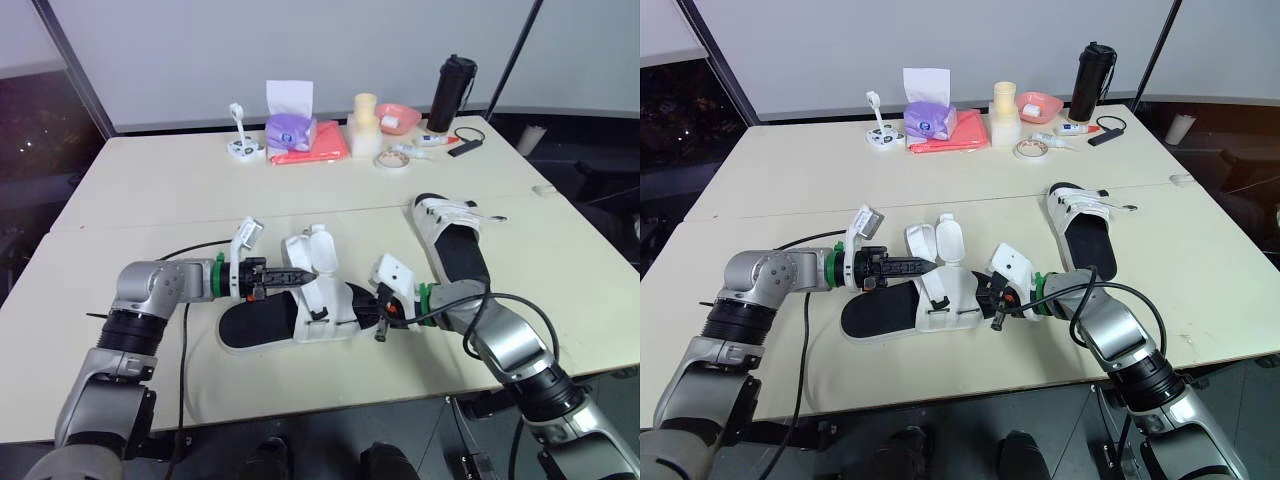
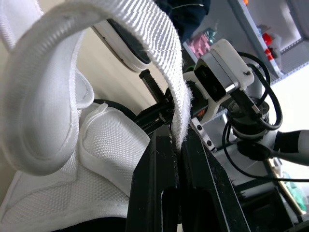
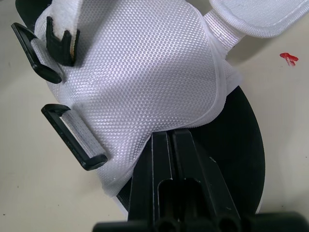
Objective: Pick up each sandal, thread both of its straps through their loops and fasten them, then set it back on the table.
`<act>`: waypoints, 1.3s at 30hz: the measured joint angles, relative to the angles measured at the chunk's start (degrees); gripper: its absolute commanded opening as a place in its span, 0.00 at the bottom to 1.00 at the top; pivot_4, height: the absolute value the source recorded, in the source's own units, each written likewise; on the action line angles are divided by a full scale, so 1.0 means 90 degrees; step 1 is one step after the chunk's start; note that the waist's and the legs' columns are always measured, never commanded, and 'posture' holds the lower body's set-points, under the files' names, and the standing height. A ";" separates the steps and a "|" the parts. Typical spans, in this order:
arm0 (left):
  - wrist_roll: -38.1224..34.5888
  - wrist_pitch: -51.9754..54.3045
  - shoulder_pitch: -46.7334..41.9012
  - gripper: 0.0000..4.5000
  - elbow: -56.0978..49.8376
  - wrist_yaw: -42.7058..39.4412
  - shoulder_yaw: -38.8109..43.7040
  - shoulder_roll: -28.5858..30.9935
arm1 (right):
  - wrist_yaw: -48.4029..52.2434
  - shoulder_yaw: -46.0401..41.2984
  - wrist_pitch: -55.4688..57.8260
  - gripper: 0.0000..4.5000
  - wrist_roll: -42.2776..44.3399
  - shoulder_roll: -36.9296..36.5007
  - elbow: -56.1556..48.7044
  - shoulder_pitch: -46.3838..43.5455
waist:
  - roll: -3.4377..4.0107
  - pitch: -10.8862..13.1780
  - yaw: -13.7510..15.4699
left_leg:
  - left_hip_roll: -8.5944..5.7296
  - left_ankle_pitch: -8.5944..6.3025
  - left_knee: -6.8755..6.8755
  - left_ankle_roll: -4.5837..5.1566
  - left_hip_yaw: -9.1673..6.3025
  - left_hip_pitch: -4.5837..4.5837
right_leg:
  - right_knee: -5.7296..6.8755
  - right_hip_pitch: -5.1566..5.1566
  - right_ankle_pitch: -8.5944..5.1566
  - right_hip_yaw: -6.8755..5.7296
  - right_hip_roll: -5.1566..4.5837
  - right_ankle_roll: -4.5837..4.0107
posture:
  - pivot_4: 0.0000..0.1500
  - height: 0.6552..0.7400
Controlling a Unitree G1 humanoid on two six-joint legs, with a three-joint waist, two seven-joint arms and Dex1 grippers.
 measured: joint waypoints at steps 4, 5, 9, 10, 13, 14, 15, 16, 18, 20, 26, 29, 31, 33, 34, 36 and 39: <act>0.0031 0.0061 0.0000 0.00 -0.0001 0.0000 0.0049 -0.0019 | -0.0003 0.0001 0.0001 0.00 -0.0001 0.0000 0.0000 0.0000 | 0.0000 0.0000 0.0002 | 0.0000 0.0000 0.0001 0.0000 0.0000 0.0000 | 0.0000 0.0001 0.0000 0.0000 0.0000 0.0000 | 1.00 1.00; 0.0031 0.0070 0.0000 0.00 -0.0002 -0.0001 0.0056 -0.0033 | -0.0005 0.0001 0.0000 0.00 -0.0001 0.0000 0.0000 0.0000 | 0.0000 0.0000 0.0002 | 0.0000 0.0000 0.0001 0.0000 0.0000 0.0000 | 0.0000 0.0001 0.0000 0.0000 0.0000 0.0000 | 1.00 1.00; 0.0031 0.0151 0.0000 0.00 -0.0004 -0.0003 0.0088 -0.0037 | -0.0012 0.0001 0.0001 0.00 0.0000 0.0003 0.0000 0.0000 | 0.0000 0.0000 -0.0001 | 0.0000 0.0000 0.0001 0.0000 0.0000 0.0000 | 0.0001 0.0001 0.0000 0.0000 0.0000 0.0000 | 1.00 1.00; 0.0031 0.0166 0.0000 0.00 -0.0006 -0.0003 0.0107 -0.0037 | -0.0013 0.0002 0.0001 0.00 0.0000 0.0003 0.0000 0.0000 | 0.0000 0.0000 -0.0001 | 0.0000 0.0000 0.0001 0.0000 0.0000 0.0000 | 0.0001 0.0001 0.0000 0.0000 0.0000 0.0000 | 1.00 1.00; 0.0029 0.0251 0.0000 0.00 -0.0040 -0.0002 0.0191 -0.0049 | -0.0014 0.0001 0.0002 0.00 0.0000 0.0002 0.0000 0.0000 | 0.0000 0.0000 -0.0001 | 0.0000 0.0000 0.0001 0.0000 0.0000 0.0000 | 0.0001 0.0001 0.0000 0.0000 0.0000 0.0000 | 1.00 1.00; 0.0029 0.0294 0.0000 0.00 -0.0052 -0.0002 0.0228 -0.0055 | -0.0014 0.0001 0.0002 0.00 0.0000 0.0002 0.0000 0.0000 | 0.0000 0.0000 -0.0002 | 0.0000 0.0000 0.0001 0.0000 0.0000 0.0000 | 0.0001 0.0001 0.0000 0.0000 0.0000 0.0000 | 1.00 1.00; 0.0027 0.0319 0.0000 0.00 -0.0055 0.0000 0.0258 -0.0059 | -0.0013 0.0001 0.0002 0.00 0.0000 0.0002 0.0000 0.0000 | 0.0000 0.0000 -0.0002 | 0.0000 0.0000 0.0000 0.0000 0.0000 0.0000 | 0.0001 0.0001 0.0000 -0.0001 0.0000 0.0000 | 1.00 1.00; 0.0023 0.0337 0.0000 0.00 -0.0059 0.0003 0.0281 -0.0070 | -0.0013 0.0001 0.0002 0.00 0.0000 0.0002 0.0000 0.0000 | 0.0000 0.0000 -0.0001 | 0.0000 0.0000 0.0001 0.0000 0.0000 0.0000 | 0.0001 0.0001 0.0000 0.0000 0.0000 0.0000 | 1.00 1.00; 0.0021 0.0360 0.0000 0.00 -0.0066 0.0007 0.0325 -0.0104 | -0.0012 0.0001 0.0002 0.00 0.0000 0.0002 0.0000 0.0000 | 0.0000 0.0000 -0.0001 | 0.0000 0.0000 0.0001 0.0000 0.0000 0.0000 | 0.0001 0.0002 0.0000 0.0000 0.0000 0.0000 | 1.00 1.00; 0.0022 0.0426 0.0000 0.00 -0.0078 0.0008 0.0328 -0.0121 | -0.0011 0.0004 0.0001 0.00 0.0000 0.0002 0.0000 -0.0001 | 0.0000 0.0000 -0.0002 | 0.0000 0.0000 0.0001 0.0000 0.0000 0.0000 | 0.0001 0.0001 0.0000 -0.0001 0.0000 0.0000 | 1.00 1.00; 0.0025 0.0469 0.0003 0.00 -0.0286 0.0007 0.0328 -0.0121 | -0.0007 0.0005 0.0000 0.00 -0.0001 0.0002 0.0001 -0.0001 | 0.0000 0.0000 -0.0002 | 0.0000 0.0000 0.0002 -0.0001 0.0000 0.0000 | 0.0002 0.0001 0.0000 0.0000 0.0000 0.0000 | 1.00 1.00; 0.0025 0.0474 0.0035 0.00 -0.0320 0.0001 0.0325 -0.0121 | -0.0007 0.0005 0.0001 0.00 0.0000 0.0002 0.0001 -0.0001 | 0.0000 0.0000 -0.0001 | 0.0000 0.0000 0.0002 -0.0001 0.0000 0.0000 | 0.0002 0.0001 0.0000 0.0000 0.0000 0.0000 | 1.00 1.00; 0.0027 0.0477 0.0046 0.00 -0.0323 -0.0002 0.0324 -0.0121 | -0.0009 0.0004 0.0003 0.00 0.0000 0.0001 0.0000 0.0000 | 0.0000 0.0000 0.0000 | 0.0000 0.0000 0.0002 -0.0001 0.0000 0.0001 | 0.0002 0.0002 0.0000 0.0000 0.0000 0.0000 | 1.00 1.00; 0.0029 0.0476 0.0054 0.00 -0.0331 -0.0008 0.0311 -0.0119 | -0.0010 0.0004 0.0003 0.00 0.0000 0.0001 0.0000 0.0000 | 0.0000 0.0000 0.0000 | 0.0000 0.0000 0.0002 -0.0001 0.0000 0.0001 | 0.0002 0.0002 0.0000 0.0000 0.0000 0.0000 | 1.00 1.00; 0.0032 0.0475 0.0072 0.00 -0.0363 -0.0013 0.0299 -0.0117 | -0.0011 0.0005 0.0003 0.00 0.0000 0.0001 -0.0002 0.0000 | 0.0000 0.0000 -0.0001 | 0.0000 0.0000 0.0002 -0.0001 0.0000 0.0001 | 0.0002 0.0002 0.0000 0.0000 0.0000 0.0000 | 1.00 1.00; 0.0038 0.0468 0.0098 0.00 -0.0383 -0.0035 0.0281 -0.0115 | -0.0014 0.0005 0.0004 0.00 0.0000 0.0001 -0.0005 0.0001 | 0.0000 0.0000 -0.0001 | 0.0000 0.0000 0.0002 -0.0001 0.0000 0.0001 | 0.0003 0.0002 0.0000 0.0000 0.0000 0.0000 | 1.00 1.00; 0.0052 0.0452 0.0151 0.00 -0.0439 -0.0061 0.0246 -0.0103 | -0.0018 0.0005 0.0007 0.00 -0.0001 0.0001 -0.0009 0.0003 | 0.0000 0.0000 0.0000 | 0.0000 0.0000 0.0002 -0.0001 0.0000 0.0001 | 0.0002 0.0002 0.0000 0.0000 0.0000 0.0000 | 1.00 1.00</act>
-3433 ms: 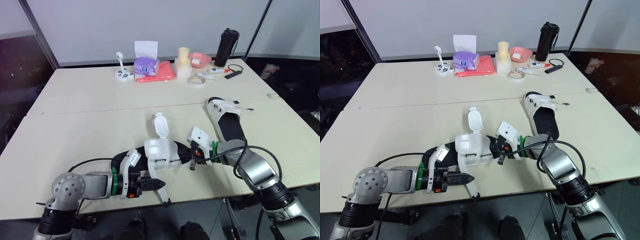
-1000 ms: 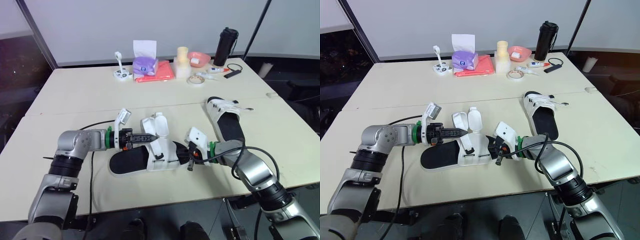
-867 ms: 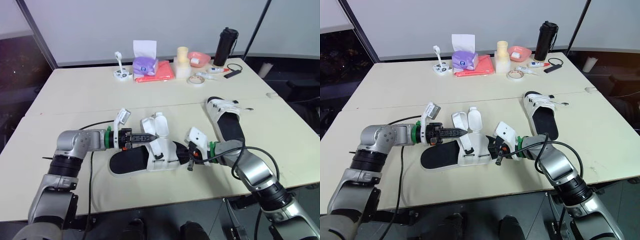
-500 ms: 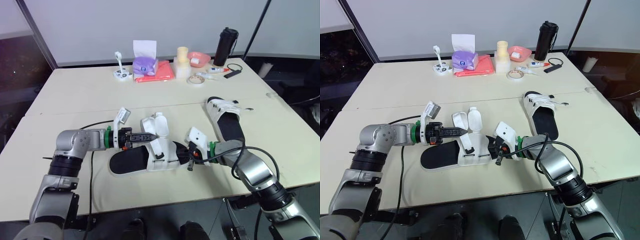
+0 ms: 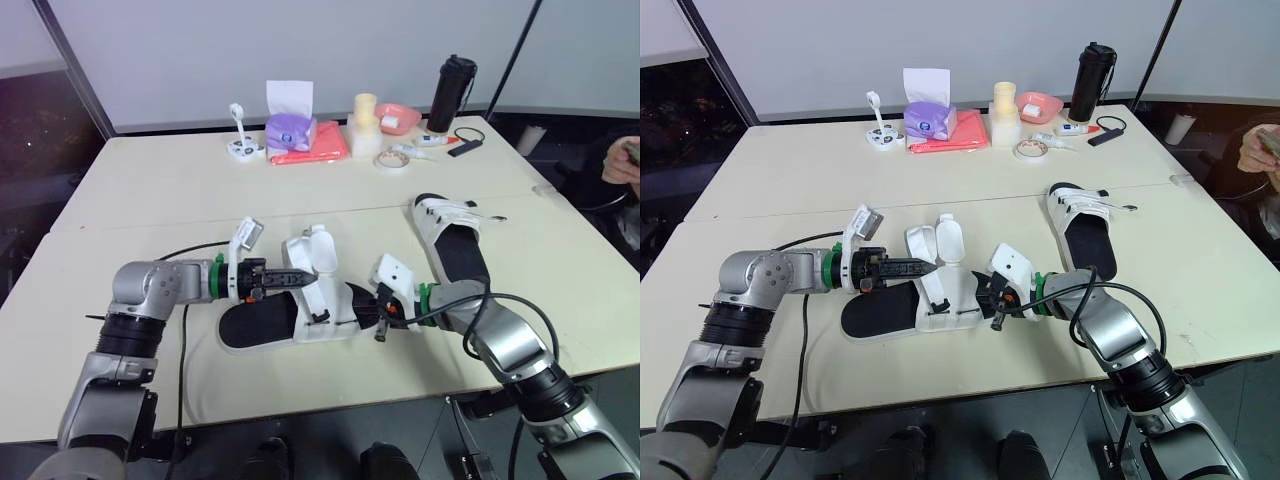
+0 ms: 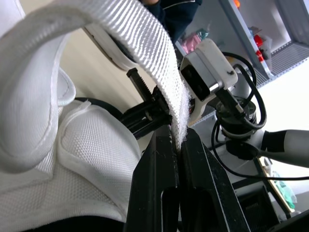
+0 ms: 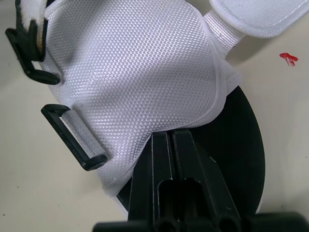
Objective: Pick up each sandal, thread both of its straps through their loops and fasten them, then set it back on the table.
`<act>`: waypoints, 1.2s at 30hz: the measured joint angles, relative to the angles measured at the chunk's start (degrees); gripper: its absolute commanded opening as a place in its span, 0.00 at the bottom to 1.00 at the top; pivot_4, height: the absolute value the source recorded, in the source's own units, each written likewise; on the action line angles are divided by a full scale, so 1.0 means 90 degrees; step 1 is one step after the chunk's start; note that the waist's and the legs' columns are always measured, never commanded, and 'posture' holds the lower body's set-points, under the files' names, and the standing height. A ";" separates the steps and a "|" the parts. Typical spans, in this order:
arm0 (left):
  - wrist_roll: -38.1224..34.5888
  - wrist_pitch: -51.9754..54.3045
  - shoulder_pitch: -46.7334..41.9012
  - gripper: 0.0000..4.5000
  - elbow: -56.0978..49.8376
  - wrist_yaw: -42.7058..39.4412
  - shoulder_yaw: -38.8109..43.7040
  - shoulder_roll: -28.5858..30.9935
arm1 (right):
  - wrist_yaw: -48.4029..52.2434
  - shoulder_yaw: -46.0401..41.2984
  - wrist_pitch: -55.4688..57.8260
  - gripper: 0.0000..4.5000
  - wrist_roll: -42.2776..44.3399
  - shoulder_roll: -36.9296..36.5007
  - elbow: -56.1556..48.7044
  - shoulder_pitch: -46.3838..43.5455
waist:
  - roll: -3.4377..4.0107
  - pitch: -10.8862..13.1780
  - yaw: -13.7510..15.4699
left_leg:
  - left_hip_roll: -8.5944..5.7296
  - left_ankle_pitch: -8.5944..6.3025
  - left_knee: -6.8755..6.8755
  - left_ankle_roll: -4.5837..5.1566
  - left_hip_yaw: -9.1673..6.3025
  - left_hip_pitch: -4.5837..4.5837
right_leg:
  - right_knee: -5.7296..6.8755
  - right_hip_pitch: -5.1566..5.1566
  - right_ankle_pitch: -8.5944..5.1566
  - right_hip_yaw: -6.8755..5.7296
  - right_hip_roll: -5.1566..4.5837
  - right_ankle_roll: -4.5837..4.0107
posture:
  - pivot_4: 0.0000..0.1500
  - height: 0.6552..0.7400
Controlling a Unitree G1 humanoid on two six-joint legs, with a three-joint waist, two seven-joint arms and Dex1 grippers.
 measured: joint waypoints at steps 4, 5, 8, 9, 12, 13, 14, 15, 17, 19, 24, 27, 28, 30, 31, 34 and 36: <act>0.0077 -0.0046 0.0008 0.00 -0.0001 -0.0087 -0.0038 0.0029 | -0.0003 0.0007 0.0002 0.00 0.0000 0.0000 -0.0012 0.0003 | 0.0000 0.0000 -0.0002 | 0.0000 0.0000 0.0000 0.0000 0.0000 0.0000 | 0.0000 0.0000 0.0000 0.0000 0.0000 0.0000 | 1.00 1.00; 0.0133 -0.0075 0.0011 0.00 -0.0001 -0.0118 -0.0091 0.0065 | -0.0005 0.0008 0.0003 0.00 -0.0001 0.0000 -0.0014 0.0003 | 0.0000 0.0000 -0.0002 | 0.0000 0.0000 0.0000 0.0000 0.0000 0.0000 | 0.0000 0.0000 0.0000 0.0000 0.0000 0.0000 | 1.00 1.00; 0.0241 -0.0186 0.0048 0.00 0.0002 -0.0177 -0.0179 0.0085 | -0.0010 0.0008 0.0014 0.00 -0.0001 0.0000 -0.0019 0.0004 | 0.0000 0.0000 -0.0001 | 0.0000 0.0000 0.0000 0.0000 0.0000 0.0000 | 0.0000 0.0000 0.0000 0.0000 0.0000 0.0000 | 1.00 1.00; 0.0277 -0.0226 0.0054 0.00 0.0011 -0.0201 -0.0219 0.0087 | -0.0012 0.0007 0.0025 0.00 -0.0001 0.0000 -0.0022 0.0003 | 0.0000 0.0000 0.0000 | 0.0000 0.0000 0.0000 0.0000 0.0000 0.0000 | 0.0000 0.0000 0.0000 0.0000 0.0000 0.0000 | 1.00 1.00; 0.0391 -0.0354 0.0056 0.00 0.0087 -0.0274 -0.0260 0.0088 | -0.0017 0.0007 0.0035 0.00 0.0000 0.0001 -0.0030 0.0003 | 0.0000 0.0000 -0.0002 | 0.0000 0.0000 0.0000 0.0000 0.0000 0.0000 | 0.0000 0.0000 0.0000 0.0000 0.0000 0.0000 | 1.00 1.00; 0.0427 -0.0406 0.0056 0.00 0.0115 -0.0294 -0.0270 0.0087 | -0.0018 0.0006 0.0039 0.00 0.0000 0.0001 -0.0031 0.0003 | 0.0000 0.0000 -0.0001 | 0.0000 0.0000 0.0000 0.0000 0.0000 0.0000 | 0.0000 0.0000 0.0000 0.0000 0.0000 0.0000 | 1.00 1.00; 0.0471 -0.0443 0.0057 0.00 0.0136 -0.0316 -0.0273 0.0088 | -0.0020 0.0006 0.0047 0.00 0.0000 0.0001 -0.0036 0.0004 | 0.0000 0.0000 0.0000 | 0.0000 0.0000 0.0000 0.0000 0.0000 0.0000 | 0.0000 0.0000 0.0000 0.0000 0.0000 0.0000 | 1.00 1.00; 0.0518 -0.0470 0.0056 0.00 0.0147 -0.0334 -0.0280 0.0087 | -0.0022 0.0005 0.0053 0.00 0.0000 0.0001 -0.0039 0.0004 | 0.0000 0.0000 0.0000 | 0.0000 0.0000 0.0000 0.0000 0.0000 0.0000 | 0.0000 0.0000 0.0000 0.0000 0.0000 0.0000 | 1.00 1.00; 0.0590 -0.0568 0.0056 0.00 0.0186 -0.0370 -0.0304 0.0076 | -0.0030 0.0006 0.0069 0.00 0.0001 0.0002 -0.0049 0.0006 | 0.0000 0.0000 0.0002 | 0.0000 0.0000 0.0000 0.0000 0.0000 0.0000 | 0.0000 0.0001 0.0000 0.0000 0.0000 0.0000 | 1.00 1.00; 0.0671 -0.0618 0.0052 0.00 0.0232 -0.0376 -0.0315 0.0039 | -0.0037 0.0005 0.0088 0.00 0.0003 0.0002 -0.0065 0.0011 | 0.0000 0.0000 0.0002 | 0.0000 0.0000 0.0000 0.0000 0.0000 0.0000 | 0.0000 0.0001 0.0000 0.0000 0.0000 0.0000 | 1.00 1.00; 0.0748 -0.0700 -0.0029 0.00 0.0343 -0.0407 -0.0315 -0.0048 | -0.0051 0.0005 0.0118 0.00 0.0003 0.0002 -0.0096 0.0021 | 0.0000 0.0000 0.0003 | 0.0000 0.0000 0.0002 0.0000 0.0000 0.0000 | 0.0001 0.0002 0.0000 -0.0001 0.0000 0.0000 | 1.00 1.00; 0.0757 -0.0710 -0.0091 0.00 0.0360 -0.0421 -0.0313 -0.0106 | -0.0056 0.0005 0.0120 0.00 0.0003 0.0002 -0.0102 0.0024 | 0.0000 0.0000 0.0004 | 0.0000 0.0000 0.0002 0.0000 0.0000 0.0000 | 0.0001 0.0002 0.0000 -0.0001 0.0000 0.0000 | 1.00 1.00; 0.0756 -0.0710 -0.0127 0.00 0.0386 -0.0417 -0.0304 -0.0153 | -0.0057 0.0005 0.0123 0.00 0.0003 0.0002 -0.0102 0.0025 | 0.0000 0.0000 0.0006 | 0.0000 0.0000 0.0003 0.0000 0.0000 0.0000 | 0.0001 0.0002 0.0000 -0.0002 0.0000 0.0000 | 1.00 1.00; 0.0754 -0.0710 -0.0152 0.00 0.0392 -0.0418 -0.0297 -0.0212 | -0.0060 0.0006 0.0122 0.00 0.0004 0.0003 -0.0105 0.0025 | 0.0000 0.0000 0.0001 | 0.0000 0.0000 0.0003 0.0000 0.0000 0.0000 | 0.0001 0.0003 0.0000 -0.0002 0.0000 0.0000 | 1.00 1.00; 0.0754 -0.0710 -0.0159 0.00 0.0389 -0.0423 -0.0297 -0.0214 | -0.0062 0.0007 0.0122 0.00 0.0005 0.0004 -0.0109 0.0025 | 0.0000 0.0000 -0.0002 | 0.0000 0.0000 0.0003 0.0000 0.0000 0.0000 | 0.0002 0.0002 0.0000 -0.0002 0.0000 0.0000 | 1.00 1.00; 0.0754 -0.0711 -0.0161 0.00 0.0303 -0.0541 -0.0307 -0.0198 | -0.0063 0.0006 0.0127 0.00 0.0006 0.0003 -0.0111 0.0025 | 0.0000 0.0000 -0.0001 | 0.0000 0.0000 0.0004 0.0000 0.0000 0.0000 | 0.0002 0.0002 0.0000 -0.0002 0.0000 0.0000 | 1.00 1.00; 0.0758 -0.0722 -0.0161 0.00 0.0236 -0.0624 -0.0341 -0.0172 | -0.0069 0.0006 0.0132 0.00 0.0006 0.0003 -0.0112 0.0026 | 0.0000 0.0000 0.0001 | 0.0000 0.0000 0.0005 0.0000 0.0000 0.0000 | 0.0003 0.0003 0.0000 -0.0002 0.0000 0.0000 | 1.00 1.00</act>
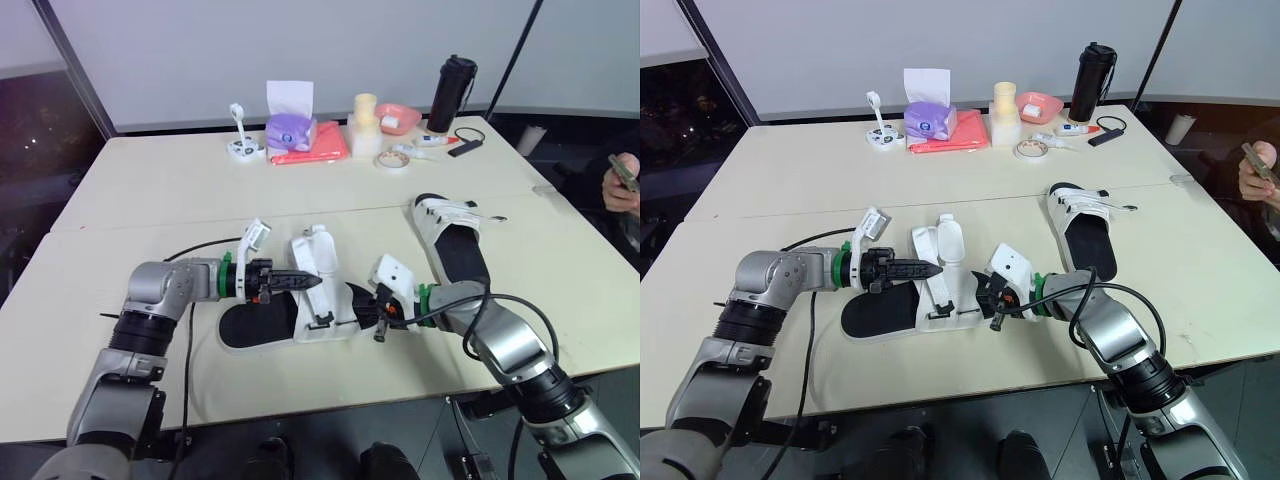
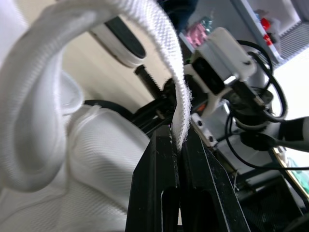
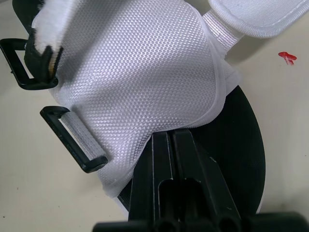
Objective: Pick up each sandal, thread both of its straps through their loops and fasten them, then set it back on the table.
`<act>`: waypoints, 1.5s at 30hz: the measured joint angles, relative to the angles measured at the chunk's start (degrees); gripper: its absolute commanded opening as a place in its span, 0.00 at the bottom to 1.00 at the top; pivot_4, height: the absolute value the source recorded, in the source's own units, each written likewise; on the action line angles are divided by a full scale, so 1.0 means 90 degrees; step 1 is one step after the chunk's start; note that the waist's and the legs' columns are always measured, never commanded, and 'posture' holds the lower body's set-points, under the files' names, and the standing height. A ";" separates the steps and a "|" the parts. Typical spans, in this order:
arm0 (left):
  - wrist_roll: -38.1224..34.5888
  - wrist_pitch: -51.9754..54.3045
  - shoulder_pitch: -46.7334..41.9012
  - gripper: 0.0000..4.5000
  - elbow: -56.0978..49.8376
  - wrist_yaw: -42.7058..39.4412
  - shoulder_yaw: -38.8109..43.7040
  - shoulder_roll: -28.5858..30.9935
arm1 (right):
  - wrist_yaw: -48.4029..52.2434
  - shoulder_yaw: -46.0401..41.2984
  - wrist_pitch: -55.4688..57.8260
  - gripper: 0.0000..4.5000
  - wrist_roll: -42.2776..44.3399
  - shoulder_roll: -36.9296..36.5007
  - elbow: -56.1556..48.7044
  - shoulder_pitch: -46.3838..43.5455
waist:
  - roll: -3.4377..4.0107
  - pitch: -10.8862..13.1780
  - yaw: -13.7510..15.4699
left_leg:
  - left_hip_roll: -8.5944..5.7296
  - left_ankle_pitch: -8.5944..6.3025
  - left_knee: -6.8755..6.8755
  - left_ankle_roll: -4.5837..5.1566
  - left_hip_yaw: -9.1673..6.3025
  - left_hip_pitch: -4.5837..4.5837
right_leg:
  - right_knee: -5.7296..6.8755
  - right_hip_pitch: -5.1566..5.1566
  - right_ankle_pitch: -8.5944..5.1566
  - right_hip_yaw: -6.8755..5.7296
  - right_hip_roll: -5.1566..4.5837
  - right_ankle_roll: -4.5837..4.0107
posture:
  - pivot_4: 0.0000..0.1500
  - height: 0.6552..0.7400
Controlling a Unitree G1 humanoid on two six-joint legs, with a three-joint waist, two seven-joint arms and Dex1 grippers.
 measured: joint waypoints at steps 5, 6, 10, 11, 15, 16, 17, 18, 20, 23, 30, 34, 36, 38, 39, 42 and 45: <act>0.0103 -0.0155 -0.0008 0.00 -0.0043 -0.0248 -0.0135 0.0205 | -0.0006 0.0002 0.0001 0.00 0.0002 0.0001 -0.0004 0.0000 | 0.0000 0.0000 -0.0002 | 0.0000 0.0000 0.0000 0.0000 0.0000 0.0000 | 0.0000 -0.0001 0.0000 0.0000 0.0000 0.0000 | 1.00 1.00; 0.0129 -0.0174 -0.0016 0.00 -0.0043 -0.0304 -0.0165 0.0253 | -0.0007 0.0002 0.0001 0.00 0.0002 0.0001 -0.0004 0.0000 | 0.0000 0.0000 -0.0001 | 0.0000 0.0000 0.0000 0.0000 0.0000 0.0000 | 0.0000 -0.0001 0.0000 0.0000 0.0000 0.0000 | 1.00 1.00; 0.0247 -0.0393 -0.0023 0.00 -0.0043 -0.0500 -0.0233 0.0328 | -0.0012 0.0003 0.0002 0.00 0.0002 0.0004 -0.0004 0.0000 | 0.0000 0.0000 -0.0001 | 0.0000 0.0000 0.0000 0.0000 0.0000 0.0000 | 0.0001 0.0000 0.0000 0.0000 0.0000 0.0000 | 1.00 1.00; 0.0277 -0.0438 -0.0024 0.00 -0.0044 -0.0534 -0.0251 0.0330 | -0.0014 0.0005 0.0002 0.00 0.0002 0.0009 -0.0004 0.0000 | 0.0000 0.0000 -0.0004 | 0.0000 0.0000 0.0000 0.0000 0.0000 0.0000 | 0.0001 -0.0001 0.0000 0.0000 0.0000 0.0000 | 1.00 1.00; 0.0391 -0.0659 -0.0052 0.00 -0.0044 -0.0697 -0.0382 0.0344 | -0.0021 0.0007 0.0003 0.00 0.0002 0.0020 -0.0003 0.0000 | 0.0000 0.0000 -0.0009 | 0.0000 0.0000 0.0000 0.0000 0.0000 0.0000 | 0.0001 -0.0001 0.0000 0.0000 0.0001 0.0000 | 1.00 1.00; 0.0412 -0.0678 -0.0054 0.00 -0.0044 -0.0727 -0.0406 0.0345 | -0.0023 0.0007 0.0005 0.00 0.0002 0.0020 -0.0003 0.0000 | 0.0000 0.0000 -0.0008 | 0.0000 0.0000 0.0000 0.0000 0.0000 0.0000 | 0.0001 -0.0001 0.0000 0.0000 0.0001 0.0000 | 1.00 1.00; 0.0424 -0.0684 -0.0055 0.00 -0.0044 -0.0740 -0.0417 0.0344 | -0.0023 0.0007 0.0005 0.00 0.0002 0.0020 -0.0003 0.0000 | 0.0000 0.0000 -0.0008 | 0.0000 0.0000 0.0000 0.0000 0.0000 0.0000 | 0.0001 -0.0001 0.0000 0.0000 0.0001 0.0000 | 1.00 1.00; 0.0451 -0.0692 -0.0055 0.00 -0.0044 -0.0759 -0.0436 0.0343 | -0.0023 0.0007 0.0005 0.00 0.0002 0.0021 -0.0003 0.0000 | 0.0000 0.0000 -0.0008 | 0.0000 0.0000 0.0000 0.0000 0.0000 0.0000 | 0.0001 -0.0001 0.0000 0.0000 0.0001 0.0000 | 1.00 1.00; 0.0506 -0.0735 -0.0086 0.00 -0.0045 -0.0786 -0.0522 0.0340 | -0.0023 0.0007 0.0007 0.00 0.0001 0.0020 -0.0003 0.0000 | 0.0000 0.0000 -0.0006 | 0.0000 0.0000 0.0000 0.0000 0.0000 0.0000 | 0.0002 -0.0001 0.0000 0.0000 0.0001 0.0000 | 1.00 1.00; 0.0634 -0.0848 -0.0161 0.00 -0.0044 -0.0802 -0.0663 0.0329 | -0.0026 0.0008 0.0008 0.00 0.0001 0.0022 -0.0003 0.0000 | 0.0000 0.0000 -0.0007 | 0.0000 0.0000 0.0001 0.0000 0.0000 0.0000 | 0.0002 0.0000 0.0000 0.0000 0.0001 0.0000 | 1.00 1.00; 0.1084 -0.1472 -0.0182 0.00 -0.0106 -0.0948 -0.0943 0.0326 | -0.0030 0.0006 0.0011 0.00 0.0001 0.0027 -0.0004 0.0002 | 0.0000 0.0000 -0.0007 | 0.0000 0.0000 0.0001 0.0001 0.0000 0.0000 | 0.0004 -0.0001 0.0000 0.0000 0.0001 0.0000 | 1.00 1.00; 0.1185 -0.1654 -0.0042 0.00 -0.0574 -0.1062 -0.1107 0.0397 | -0.0044 0.0007 0.0021 0.00 0.0000 0.0033 -0.0025 0.0016 | 0.0001 0.0000 -0.0009 | 0.0001 0.0000 0.0001 0.0001 0.0001 0.0000 | 0.0003 -0.0001 0.0000 0.0001 0.0001 0.0000 | 1.00 1.00; 0.1185 -0.1639 0.0237 0.00 -0.0816 -0.1090 -0.1204 0.0446 | -0.0050 0.0007 0.0022 0.00 0.0001 0.0042 -0.0033 0.0021 | 0.0003 -0.0001 -0.0014 | 0.0001 0.0000 0.0000 0.0001 0.0000 0.0001 | 0.0006 -0.0002 0.0000 0.0002 0.0001 0.0000 | 1.00 1.00; 0.1199 -0.1653 0.0422 0.00 -0.0910 -0.1044 -0.1272 0.0448 | -0.0050 0.0008 0.0023 0.00 0.0000 0.0042 -0.0034 0.0021 | 0.0002 -0.0001 -0.0009 | 0.0001 0.0000 0.0000 0.0001 -0.0001 0.0001 | 0.0006 -0.0001 0.0000 0.0001 0.0001 0.0000 | 1.00 1.00; 0.1222 -0.1658 0.0473 0.00 -0.0945 -0.1023 -0.1319 0.0447 | -0.0051 0.0008 0.0023 0.00 -0.0002 0.0043 -0.0033 0.0021 | 0.0002 -0.0001 -0.0008 | 0.0001 0.0000 0.0001 0.0001 -0.0001 0.0001 | 0.0007 -0.0001 0.0000 0.0001 0.0001 0.0000 | 1.00 1.00; 0.1251 -0.1686 0.0615 0.00 -0.1165 -0.0975 -0.1331 0.0477 | -0.0051 0.0013 0.0023 0.00 -0.0001 0.0051 -0.0033 0.0021 | 0.0002 -0.0001 -0.0014 | 0.0002 0.0000 0.0000 0.0001 -0.0002 0.0002 | 0.0007 -0.0002 0.0000 0.0001 0.0003 -0.0001 | 1.00 1.00; 0.1317 -0.1826 0.0748 0.00 -0.1406 -0.0920 -0.1336 0.0560 | -0.0040 0.0019 0.0017 0.00 0.0000 0.0069 -0.0033 0.0019 | 0.0003 -0.0002 -0.0031 | 0.0003 0.0000 0.0000 0.0001 -0.0001 0.0002 | 0.0007 -0.0002 0.0000 0.0002 0.0003 -0.0001 | 1.00 1.00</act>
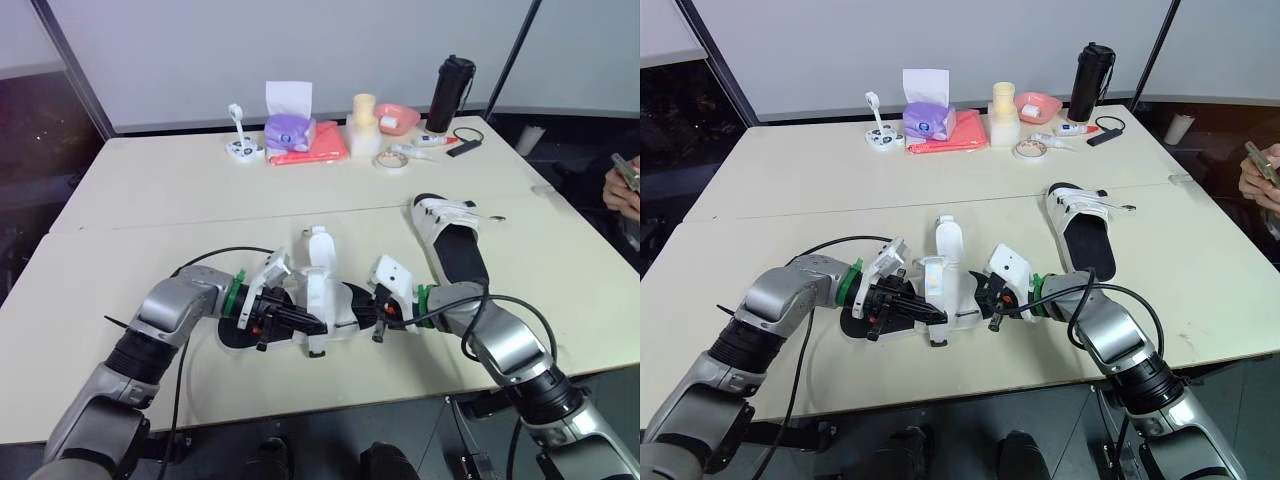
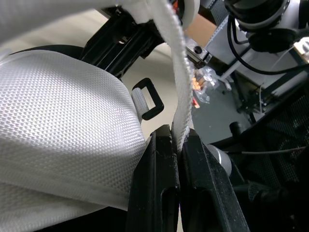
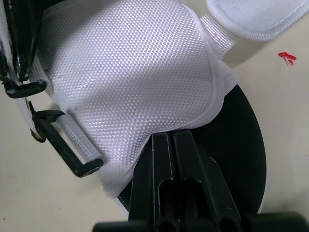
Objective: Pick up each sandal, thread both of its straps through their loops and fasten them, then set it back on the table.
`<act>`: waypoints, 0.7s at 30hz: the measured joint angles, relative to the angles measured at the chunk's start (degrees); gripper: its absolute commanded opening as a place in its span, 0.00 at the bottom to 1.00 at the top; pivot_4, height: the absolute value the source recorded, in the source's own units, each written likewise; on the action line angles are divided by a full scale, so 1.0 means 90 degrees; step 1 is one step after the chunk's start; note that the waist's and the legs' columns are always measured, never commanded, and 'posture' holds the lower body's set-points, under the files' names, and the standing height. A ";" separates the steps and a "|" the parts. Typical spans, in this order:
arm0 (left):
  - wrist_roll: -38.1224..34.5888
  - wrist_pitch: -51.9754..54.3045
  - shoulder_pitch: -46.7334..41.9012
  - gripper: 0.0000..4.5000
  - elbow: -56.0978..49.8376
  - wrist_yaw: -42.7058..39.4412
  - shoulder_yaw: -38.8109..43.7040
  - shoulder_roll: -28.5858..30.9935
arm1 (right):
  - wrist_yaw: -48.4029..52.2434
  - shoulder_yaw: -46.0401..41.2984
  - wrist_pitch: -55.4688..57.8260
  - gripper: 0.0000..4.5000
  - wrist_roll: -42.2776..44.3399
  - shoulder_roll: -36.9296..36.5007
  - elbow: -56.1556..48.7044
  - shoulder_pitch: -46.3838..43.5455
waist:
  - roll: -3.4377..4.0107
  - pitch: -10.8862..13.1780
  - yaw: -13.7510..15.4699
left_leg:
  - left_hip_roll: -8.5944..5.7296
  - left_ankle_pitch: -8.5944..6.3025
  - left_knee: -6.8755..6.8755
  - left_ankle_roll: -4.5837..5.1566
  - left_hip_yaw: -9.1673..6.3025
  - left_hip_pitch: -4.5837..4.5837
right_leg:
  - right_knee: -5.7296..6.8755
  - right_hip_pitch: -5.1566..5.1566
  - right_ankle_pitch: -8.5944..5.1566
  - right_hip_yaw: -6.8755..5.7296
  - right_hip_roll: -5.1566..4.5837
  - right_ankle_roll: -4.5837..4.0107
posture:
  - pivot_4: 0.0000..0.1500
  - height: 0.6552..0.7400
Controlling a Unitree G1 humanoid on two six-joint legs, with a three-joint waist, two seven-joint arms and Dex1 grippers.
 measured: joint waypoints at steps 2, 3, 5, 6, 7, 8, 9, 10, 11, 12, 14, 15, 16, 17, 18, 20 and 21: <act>0.0005 -0.0051 0.0072 0.06 -0.0088 0.0046 0.0003 0.0030 | 0.0006 0.0001 -0.0005 0.00 0.0000 0.0002 0.0001 0.0000 | 0.0000 0.0000 -0.0001 | 0.0001 0.0000 -0.0001 0.0000 -0.0001 0.0000 | 0.0000 0.0000 0.0000 -0.0001 0.0001 0.0000 | 1.00 1.00; 0.0004 -0.0070 0.0094 0.13 -0.0139 0.0064 0.0007 0.0046 | 0.0006 0.0002 -0.0008 0.00 0.0000 0.0005 0.0002 0.0000 | 0.0000 0.0000 -0.0003 | 0.0001 0.0000 0.0000 0.0000 0.0000 0.0000 | 0.0000 0.0000 0.0000 -0.0001 0.0001 0.0000 | 1.00 1.00; -0.0037 0.0021 0.0148 0.29 -0.0251 0.0098 0.0036 0.0094 | 0.0003 0.0004 -0.0009 0.00 -0.0003 0.0009 0.0009 -0.0001 | 0.0000 0.0000 -0.0004 | 0.0001 0.0000 0.0000 0.0000 0.0000 0.0000 | 0.0000 0.0000 0.0000 -0.0001 0.0001 0.0000 | 1.00 1.00; -0.0115 0.0121 0.0201 0.40 -0.0332 0.0155 0.0103 0.0111 | 0.0000 0.0006 -0.0010 0.00 -0.0006 0.0015 0.0014 0.0000 | 0.0000 0.0000 -0.0003 | 0.0001 0.0000 0.0000 0.0000 0.0000 0.0002 | 0.0000 0.0002 0.0000 0.0000 0.0001 0.0000 | 1.00 1.00; -0.0169 0.0192 0.0269 0.52 -0.0410 0.0213 0.0191 0.0112 | -0.0003 0.0007 -0.0012 0.00 -0.0007 0.0023 0.0024 0.0000 | 0.0000 0.0000 -0.0004 | 0.0001 0.0000 0.0000 0.0000 0.0000 0.0003 | 0.0001 0.0003 0.0000 0.0000 0.0001 0.0000 | 1.00 1.00; -0.0255 0.0264 0.0351 0.61 -0.0477 0.0327 0.0280 0.0106 | -0.0004 0.0007 -0.0013 0.00 -0.0007 0.0028 0.0039 -0.0001 | 0.0000 0.0000 -0.0001 | 0.0002 0.0000 0.0000 0.0000 -0.0001 0.0005 | 0.0002 0.0005 0.0000 -0.0001 0.0001 0.0000 | 1.00 1.00; -0.0296 0.0335 0.0379 0.72 -0.0500 0.0417 0.0331 0.0106 | -0.0005 0.0007 -0.0014 0.00 -0.0008 0.0029 0.0049 -0.0001 | 0.0000 0.0000 0.0006 | 0.0002 0.0000 0.0000 0.0000 -0.0002 0.0005 | 0.0003 0.0006 0.0000 -0.0002 0.0001 0.0000 | 1.00 1.00; -0.0341 0.0415 0.0407 0.82 -0.0515 0.0496 0.0398 0.0105 | -0.0007 0.0006 -0.0015 0.00 -0.0009 0.0032 0.0057 -0.0001 | 0.0000 0.0000 0.0010 | 0.0002 0.0000 0.0001 0.0000 -0.0002 0.0006 | 0.0004 0.0006 0.0000 -0.0002 0.0001 0.0000 | 1.00 1.00; -0.0409 0.0502 0.0426 0.82 -0.0516 0.0573 0.0477 0.0106 | -0.0006 0.0005 -0.0017 0.00 -0.0009 0.0034 0.0068 -0.0001 | 0.0000 0.0000 0.0016 | 0.0002 0.0000 0.0001 0.0000 -0.0002 0.0006 | 0.0005 0.0006 0.0000 -0.0002 0.0002 0.0000 | 1.00 1.00; -0.0490 0.0596 0.0442 0.82 -0.0546 0.0645 0.0555 0.0105 | -0.0006 0.0005 -0.0022 0.00 -0.0009 0.0034 0.0077 -0.0002 | 0.0000 0.0000 0.0020 | 0.0002 0.0000 0.0003 0.0000 -0.0003 0.0006 | 0.0005 0.0006 0.0000 -0.0002 0.0002 0.0000 | 1.00 1.00; -0.0976 0.1101 0.0509 0.82 -0.0735 0.0930 0.1062 0.0101 | 0.0002 0.0005 -0.0036 0.00 -0.0009 0.0039 0.0091 -0.0004 | 0.0000 0.0000 0.0017 | 0.0002 0.0000 0.0003 0.0000 -0.0005 0.0005 | 0.0008 0.0005 0.0000 -0.0001 0.0002 0.0000 | 1.00 1.00; -0.1180 0.1325 0.0505 0.82 -0.0775 0.1060 0.1361 0.0108 | 0.0004 0.0006 -0.0040 0.00 -0.0009 0.0043 0.0095 -0.0004 | 0.0000 0.0000 0.0016 | 0.0002 0.0000 0.0003 0.0000 -0.0009 0.0006 | 0.0008 0.0004 0.0000 -0.0002 0.0003 0.0000 | 1.00 1.00; -0.1412 0.1573 0.0504 0.82 -0.0811 0.1208 0.1697 0.0147 | 0.0007 0.0008 -0.0046 0.00 -0.0009 0.0051 0.0100 -0.0006 | 0.0000 0.0000 0.0012 | 0.0002 0.0000 0.0002 0.0000 -0.0009 0.0007 | 0.0009 0.0004 0.0000 -0.0002 0.0003 0.0000 | 1.00 1.00; -0.1512 0.1680 0.0504 0.82 -0.0837 0.1272 0.1839 0.0203 | 0.0007 0.0008 -0.0048 0.00 -0.0009 0.0055 0.0102 -0.0005 | 0.0000 0.0000 0.0009 | 0.0003 0.0000 0.0002 0.0000 -0.0009 0.0007 | 0.0009 0.0004 0.0000 -0.0002 0.0004 0.0000 | 1.00 1.00; -0.1676 0.1837 0.0563 0.82 -0.0934 0.1356 0.2056 0.0350 | 0.0012 0.0011 -0.0056 0.00 -0.0009 0.0067 0.0118 -0.0017 | 0.0000 0.0000 -0.0003 | 0.0003 0.0000 0.0002 0.0000 -0.0008 0.0007 | 0.0009 0.0004 0.0000 -0.0001 0.0003 0.0000 | 1.00 1.00; -0.1848 0.1975 0.0835 0.82 -0.1180 0.1369 0.2267 0.0649 | 0.0016 0.0014 -0.0085 0.00 -0.0010 0.0085 0.0139 -0.0030 | 0.0001 0.0000 -0.0041 | 0.0003 0.0000 0.0000 0.0000 -0.0007 0.0007 | 0.0009 0.0004 0.0000 0.0001 0.0003 0.0000 | 1.00 1.00; -0.1917 0.2002 0.0999 0.82 -0.1305 0.1357 0.2305 0.0776 | 0.0020 0.0019 -0.0098 0.00 -0.0010 0.0093 0.0159 -0.0048 | 0.0001 -0.0001 -0.0054 | 0.0003 0.0000 0.0000 0.0000 -0.0007 0.0007 | 0.0009 0.0004 0.0000 0.0000 0.0003 -0.0001 | 1.00 1.00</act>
